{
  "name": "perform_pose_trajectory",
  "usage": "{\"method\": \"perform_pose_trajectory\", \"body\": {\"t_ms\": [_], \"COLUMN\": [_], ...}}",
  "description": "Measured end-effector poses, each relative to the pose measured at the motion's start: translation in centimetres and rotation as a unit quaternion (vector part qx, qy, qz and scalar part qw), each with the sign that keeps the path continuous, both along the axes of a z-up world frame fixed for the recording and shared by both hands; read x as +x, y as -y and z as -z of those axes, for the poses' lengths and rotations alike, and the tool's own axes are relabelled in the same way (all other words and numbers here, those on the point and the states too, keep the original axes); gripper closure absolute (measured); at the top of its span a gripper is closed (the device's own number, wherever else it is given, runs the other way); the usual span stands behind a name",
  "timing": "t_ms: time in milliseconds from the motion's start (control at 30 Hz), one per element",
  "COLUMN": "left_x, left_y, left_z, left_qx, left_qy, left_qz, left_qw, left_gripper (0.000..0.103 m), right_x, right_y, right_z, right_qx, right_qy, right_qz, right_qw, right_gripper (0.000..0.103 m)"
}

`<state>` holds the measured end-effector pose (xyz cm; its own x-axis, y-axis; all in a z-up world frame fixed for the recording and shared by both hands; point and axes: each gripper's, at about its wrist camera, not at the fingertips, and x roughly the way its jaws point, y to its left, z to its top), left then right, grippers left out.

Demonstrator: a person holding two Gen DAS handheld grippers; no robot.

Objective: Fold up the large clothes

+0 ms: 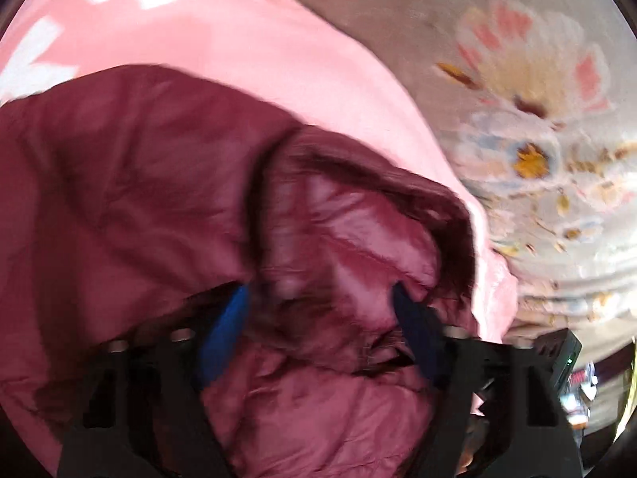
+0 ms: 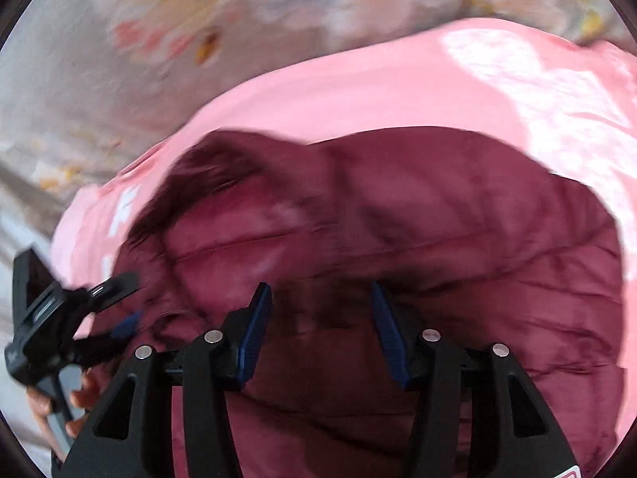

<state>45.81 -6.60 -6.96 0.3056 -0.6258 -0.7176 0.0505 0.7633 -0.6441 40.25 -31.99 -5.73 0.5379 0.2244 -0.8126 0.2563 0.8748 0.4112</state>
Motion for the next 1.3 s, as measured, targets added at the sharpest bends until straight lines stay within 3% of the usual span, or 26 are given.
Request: {"method": "perform_pose_trajectory", "body": {"t_ms": [67, 100, 200, 300, 400, 567, 633, 667, 767, 833, 933, 1067, 1167, 1300], "left_x": [0.3, 0.5, 0.2, -1.2, -1.8, -2.4, -2.4, -2.3, -2.5, -2.5, -2.5, -2.5, -2.7, -3.3], "left_y": [1.1, 1.5, 0.8, -0.1, -1.0, -1.5, -1.5, -1.4, -1.6, -1.7, -2.3, -2.6, -2.0, -2.4], "left_z": [-0.6, -1.0, -2.3, -2.5, -0.6, 1.4, 1.5, 1.5, 1.4, 1.2, 1.1, 2.0, 2.0, 0.8], "left_qx": [-0.001, 0.001, -0.016, 0.027, 0.049, 0.038, 0.038, 0.040, 0.045, 0.046, 0.048, 0.052, 0.068, 0.070], "left_qy": [0.006, 0.011, 0.027, 0.049, 0.039, 0.029, 0.031, 0.032, 0.036, 0.038, 0.043, 0.054, 0.076, 0.070], "left_qz": [0.013, 0.020, 0.011, 0.011, 0.014, 0.008, 0.008, 0.008, 0.012, 0.016, 0.015, 0.023, 0.029, 0.028], "left_qw": [0.9999, 0.9997, 0.9994, 0.9984, 0.9979, 0.9988, 0.9988, 0.9987, 0.9983, 0.9981, 0.9978, 0.9969, 0.9943, 0.9947], "left_gripper": [0.075, 0.091, 0.091, 0.094, 0.094, 0.094, 0.094, 0.094, 0.094, 0.094, 0.094, 0.095, 0.095, 0.091], "right_x": [0.6, 0.8, 0.2, -1.3, -2.4, -3.6, -3.8, -3.5, -2.9, -2.4, -2.9, -4.0, -4.1, -4.4], "right_y": [-1.3, -1.9, -1.1, 0.0, 0.3, 0.3, -0.2, -0.4, -1.7, -1.9, -0.7, 0.0, -0.1, -0.3], "right_z": [-0.7, -1.5, -3.5, -2.7, -0.8, 1.7, 1.5, 1.3, 1.1, 1.0, 0.7, 2.7, 3.5, 2.0], "right_qx": [0.016, 0.024, 0.090, 0.061, 0.065, 0.102, 0.105, 0.106, 0.097, 0.076, 0.093, 0.055, 0.044, 0.037], "right_qy": [0.016, 0.032, 0.089, 0.082, 0.062, 0.040, 0.048, 0.050, 0.050, 0.047, 0.062, 0.027, 0.026, 0.013], "right_qz": [-0.025, -0.036, -0.009, 0.017, 0.013, 0.007, -0.003, -0.006, -0.016, -0.011, 0.017, 0.019, 0.012, 0.008], "right_qw": [0.999, 0.999, 0.992, 0.995, 0.996, 0.994, 0.993, 0.993, 0.994, 0.996, 0.994, 0.998, 0.999, 0.999], "right_gripper": [0.077, 0.098, 0.098, 0.098, 0.097, 0.084, 0.067, 0.066, 0.073, 0.095, 0.096, 0.098, 0.099, 0.087]}}
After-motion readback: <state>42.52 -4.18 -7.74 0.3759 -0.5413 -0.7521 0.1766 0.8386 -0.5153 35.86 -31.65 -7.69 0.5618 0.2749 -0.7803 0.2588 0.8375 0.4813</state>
